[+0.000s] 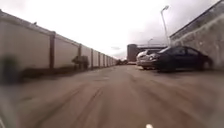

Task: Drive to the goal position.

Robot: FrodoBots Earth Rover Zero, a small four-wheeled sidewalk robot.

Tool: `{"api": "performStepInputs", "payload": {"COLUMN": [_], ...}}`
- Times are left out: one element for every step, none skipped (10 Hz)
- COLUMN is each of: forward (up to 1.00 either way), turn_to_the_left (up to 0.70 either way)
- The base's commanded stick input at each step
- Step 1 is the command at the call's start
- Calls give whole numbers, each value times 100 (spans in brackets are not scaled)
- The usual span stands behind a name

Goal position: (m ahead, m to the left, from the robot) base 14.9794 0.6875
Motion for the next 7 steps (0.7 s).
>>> {"api": "performStepInputs", "payload": {"forward": [60,60,60,60,60,60,60], "turn_to_the_left": [0,0,0,-12,-15,-15,-15]}}
